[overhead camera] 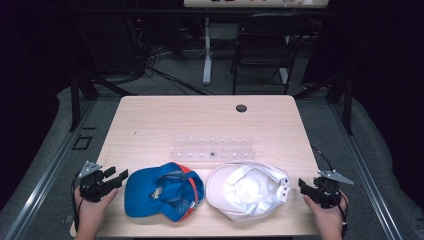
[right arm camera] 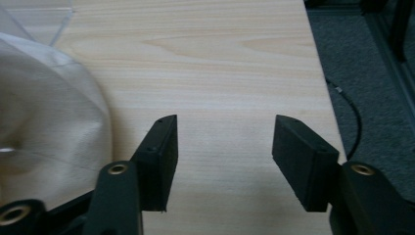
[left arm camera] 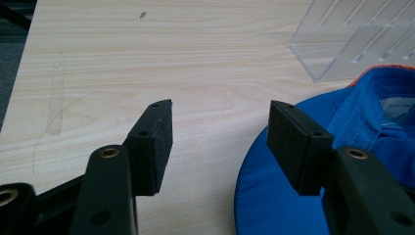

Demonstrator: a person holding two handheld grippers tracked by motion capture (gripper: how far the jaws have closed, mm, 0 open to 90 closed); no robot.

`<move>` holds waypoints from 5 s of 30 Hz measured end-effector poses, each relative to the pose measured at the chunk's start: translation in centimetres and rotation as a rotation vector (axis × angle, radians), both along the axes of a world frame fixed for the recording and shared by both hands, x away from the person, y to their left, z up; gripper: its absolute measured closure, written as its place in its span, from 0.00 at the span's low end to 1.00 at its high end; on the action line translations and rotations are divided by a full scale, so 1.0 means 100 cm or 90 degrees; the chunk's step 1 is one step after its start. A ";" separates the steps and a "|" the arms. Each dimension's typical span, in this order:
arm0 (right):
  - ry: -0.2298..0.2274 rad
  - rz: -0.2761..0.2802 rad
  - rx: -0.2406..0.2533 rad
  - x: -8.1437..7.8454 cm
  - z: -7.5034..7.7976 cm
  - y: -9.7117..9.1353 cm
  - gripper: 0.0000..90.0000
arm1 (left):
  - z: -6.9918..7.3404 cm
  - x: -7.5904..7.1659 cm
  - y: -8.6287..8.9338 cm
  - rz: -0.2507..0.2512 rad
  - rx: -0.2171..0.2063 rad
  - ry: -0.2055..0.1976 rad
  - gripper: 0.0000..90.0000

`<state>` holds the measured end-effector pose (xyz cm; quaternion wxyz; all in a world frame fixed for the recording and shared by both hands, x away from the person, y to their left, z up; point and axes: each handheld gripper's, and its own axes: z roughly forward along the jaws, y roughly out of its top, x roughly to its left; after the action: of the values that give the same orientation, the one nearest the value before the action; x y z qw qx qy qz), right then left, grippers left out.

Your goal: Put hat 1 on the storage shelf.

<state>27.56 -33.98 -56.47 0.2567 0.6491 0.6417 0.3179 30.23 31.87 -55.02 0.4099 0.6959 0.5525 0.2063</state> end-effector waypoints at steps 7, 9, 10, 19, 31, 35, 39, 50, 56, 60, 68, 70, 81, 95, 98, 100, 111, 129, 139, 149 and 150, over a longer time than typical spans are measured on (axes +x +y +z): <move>0.036 0.029 0.028 0.000 0.006 0.007 0.54 | 0.000 0.002 -0.003 0.007 -0.003 -0.004 0.47; 0.046 0.033 0.007 0.000 0.008 0.011 0.54 | 0.000 0.002 -0.004 0.002 -0.003 -0.006 0.47; 0.036 0.031 0.012 0.000 0.008 0.012 0.54 | 0.001 0.001 -0.005 -0.001 -0.002 -0.010 0.47; 0.016 0.017 0.012 -0.009 0.018 0.013 0.54 | 0.006 -0.004 -0.012 -0.012 0.040 -0.027 0.46; 0.118 0.043 0.057 -0.005 0.039 0.023 0.50 | 0.007 -0.008 -0.013 -0.013 0.028 -0.043 0.50; 0.157 0.053 0.049 -0.004 0.045 0.023 0.49 | 0.008 -0.009 -0.014 -0.002 0.042 -0.048 0.48; 0.184 0.063 0.073 -0.002 0.056 0.016 0.48 | 0.007 -0.008 -0.016 -0.001 0.050 -0.034 0.44; 0.220 0.099 0.140 0.005 0.069 0.022 0.51 | 0.004 -0.007 -0.018 -0.002 0.053 -0.024 0.42; 0.251 0.110 0.170 0.009 0.071 0.028 0.52 | 0.003 -0.006 -0.019 -0.007 0.059 -0.025 0.42; 0.273 0.113 0.187 0.012 0.065 0.031 0.52 | 0.002 -0.006 -0.020 -0.012 0.064 -0.020 0.42; 0.301 0.117 0.237 0.018 0.045 0.038 0.52 | 0.001 -0.005 -0.023 -0.016 0.067 -0.020 0.42; 0.304 0.116 0.237 0.018 0.044 0.038 0.52 | 0.001 -0.006 -0.023 -0.017 0.067 -0.020 0.42; 0.303 0.115 0.274 0.022 0.040 0.045 0.60 | 0.001 -0.005 -0.023 -0.018 0.070 -0.019 0.42; 0.296 0.095 0.228 0.026 0.056 0.048 0.84 | 0.001 -0.005 -0.024 -0.021 0.074 -0.019 0.42; 0.299 0.096 0.213 0.027 0.059 0.051 0.87 | 0.001 -0.005 -0.024 -0.020 0.075 -0.020 0.42; 0.306 0.102 0.192 0.029 0.063 0.054 0.88 | 0.001 -0.006 -0.024 -0.020 0.075 -0.019 0.42; 0.385 0.106 0.112 0.041 0.087 0.070 0.89 | 0.001 -0.006 -0.025 -0.028 0.081 -0.020 0.44; 0.487 0.110 -0.026 0.063 0.112 0.102 0.89 | 0.012 -0.016 -0.055 -0.069 0.099 -0.061 0.48; 0.507 0.109 -0.018 0.073 0.133 0.107 0.90 | 0.013 -0.018 -0.063 -0.091 0.090 -0.053 0.47; 0.517 0.105 0.001 0.079 0.157 0.110 0.90 | 0.010 -0.017 -0.060 -0.092 0.088 -0.045 0.47; 0.517 0.107 0.004 0.079 0.160 0.110 0.90 | 0.010 -0.017 -0.060 -0.092 0.088 -0.045 0.47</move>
<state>35.49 -22.97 -40.49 -0.0464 0.6679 0.7405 0.0580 28.55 25.91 -54.01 0.3942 0.7524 0.4707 0.2384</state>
